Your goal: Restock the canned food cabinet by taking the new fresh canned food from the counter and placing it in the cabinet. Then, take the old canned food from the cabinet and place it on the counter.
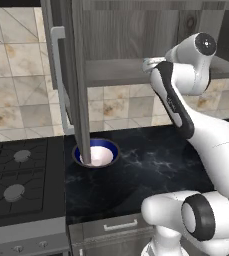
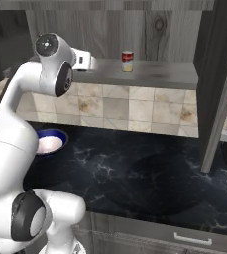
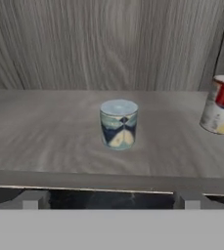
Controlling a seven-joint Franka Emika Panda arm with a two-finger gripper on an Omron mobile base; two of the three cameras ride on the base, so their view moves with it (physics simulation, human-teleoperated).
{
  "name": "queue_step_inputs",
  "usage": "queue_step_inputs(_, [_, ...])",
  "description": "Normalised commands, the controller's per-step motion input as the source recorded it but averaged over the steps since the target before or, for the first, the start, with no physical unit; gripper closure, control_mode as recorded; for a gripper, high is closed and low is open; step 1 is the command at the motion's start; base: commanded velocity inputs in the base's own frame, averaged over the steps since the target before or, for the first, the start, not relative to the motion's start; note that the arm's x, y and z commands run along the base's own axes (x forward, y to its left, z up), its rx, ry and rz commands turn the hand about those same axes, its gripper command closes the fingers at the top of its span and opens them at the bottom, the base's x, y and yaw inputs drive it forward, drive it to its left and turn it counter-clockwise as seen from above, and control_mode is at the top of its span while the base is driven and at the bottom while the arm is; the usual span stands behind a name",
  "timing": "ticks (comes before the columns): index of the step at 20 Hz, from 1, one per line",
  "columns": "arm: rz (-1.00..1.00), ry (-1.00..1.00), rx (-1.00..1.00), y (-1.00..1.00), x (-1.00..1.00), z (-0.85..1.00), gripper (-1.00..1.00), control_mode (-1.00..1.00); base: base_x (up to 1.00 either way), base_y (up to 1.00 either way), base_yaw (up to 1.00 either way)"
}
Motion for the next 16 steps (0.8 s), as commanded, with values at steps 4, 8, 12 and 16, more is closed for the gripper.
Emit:
queue_step_inputs(4, [-0.01, 0.06, 0.0, 0.0, 0.38, -0.06, -1.0, -1.0, 0.0, 0.0, 0.0])
queue_step_inputs(8, [-0.02, 0.04, 0.0, 0.0, 0.33, -0.11, -1.0, -1.0, 0.0, 0.0, 0.0])
queue_step_inputs(12, [-0.03, 0.01, 0.0, 0.0, 0.27, -0.12, -1.0, -1.0, 0.0, 0.0, 0.0])
queue_step_inputs(16, [-0.04, 0.0, 0.0, -0.01, 0.17, -0.14, -1.0, -1.0, 0.0, 0.0, 0.0])
